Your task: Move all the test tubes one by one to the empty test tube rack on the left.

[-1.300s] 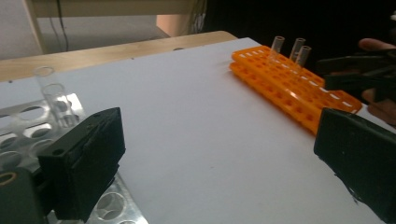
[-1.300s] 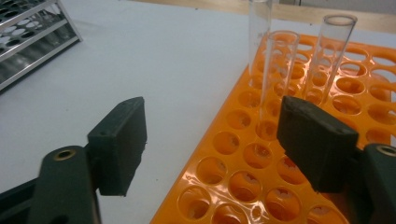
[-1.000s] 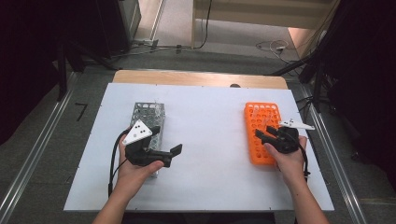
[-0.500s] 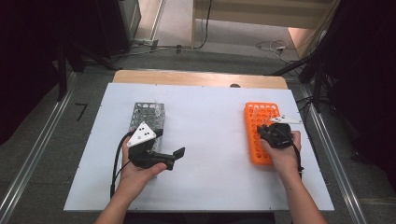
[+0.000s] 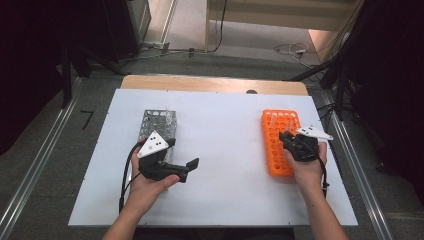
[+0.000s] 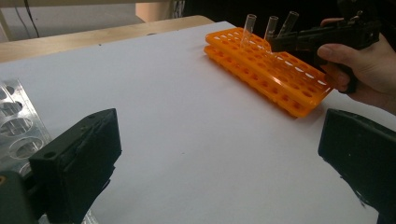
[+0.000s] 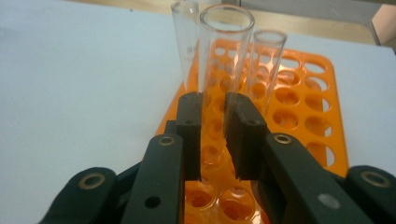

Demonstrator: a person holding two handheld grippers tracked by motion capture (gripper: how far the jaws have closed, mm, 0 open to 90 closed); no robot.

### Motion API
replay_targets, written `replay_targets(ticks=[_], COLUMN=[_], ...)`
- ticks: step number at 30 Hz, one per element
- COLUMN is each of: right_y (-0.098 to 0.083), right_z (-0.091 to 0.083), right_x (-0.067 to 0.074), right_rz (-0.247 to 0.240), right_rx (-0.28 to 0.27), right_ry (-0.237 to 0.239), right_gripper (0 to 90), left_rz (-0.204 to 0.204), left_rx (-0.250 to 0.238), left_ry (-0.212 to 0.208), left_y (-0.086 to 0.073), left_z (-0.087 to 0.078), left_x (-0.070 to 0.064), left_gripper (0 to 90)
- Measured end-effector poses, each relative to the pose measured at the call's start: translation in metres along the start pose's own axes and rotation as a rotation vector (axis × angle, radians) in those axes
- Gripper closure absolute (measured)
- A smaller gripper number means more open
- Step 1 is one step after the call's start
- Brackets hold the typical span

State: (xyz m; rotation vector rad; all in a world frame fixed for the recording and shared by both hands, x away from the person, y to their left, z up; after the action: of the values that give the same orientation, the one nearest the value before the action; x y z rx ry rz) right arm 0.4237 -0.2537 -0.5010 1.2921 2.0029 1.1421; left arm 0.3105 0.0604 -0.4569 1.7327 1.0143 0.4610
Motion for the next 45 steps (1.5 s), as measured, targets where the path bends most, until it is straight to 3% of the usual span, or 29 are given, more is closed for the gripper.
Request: replay_targets(ticks=[7, 17, 34, 45], right_y=[0.016, 0.025, 0.017, 0.009], right_z=[-0.017, -0.028, -0.032, -0.034], right_x=[0.014, 0.06, 0.145, 0.184], right_rz=[-0.028, -0.091, -0.195, -0.253], right_rx=[-0.06, -0.083, -0.058, -0.05], right_ry=[0.05, 0.165, 0.342, 0.426], right_gripper=[73.9, 73.9, 73.9, 74.0], left_rz=[0.002, 0.014, 0.039, 0.044], left_rx=[-0.001, -0.012, -0.015, -0.019], left_ry=[-0.004, -0.018, -0.052, -0.09], left_y=[0.001, 0.006, 0.012, 0.015], left_z=[0.002, 0.003, 0.007, 0.01], left_x=[-0.002, -0.01, -0.027, -0.04], left_gripper=[0.0, 0.0, 0.0, 2.0])
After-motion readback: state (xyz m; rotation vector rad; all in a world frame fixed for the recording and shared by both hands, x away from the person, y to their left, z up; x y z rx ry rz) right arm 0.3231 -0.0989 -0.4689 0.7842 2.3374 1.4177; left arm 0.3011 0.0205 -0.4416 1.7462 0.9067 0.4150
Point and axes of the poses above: each handheld gripper's, and its own axes: z roughly forward along the jaws, y roughly out of its top, x roughly to its left, the point moved 10 cm from there along z, roughly forward along the jaws, and after that the axes turned 5 degrees about y, right-handed, at the moved point
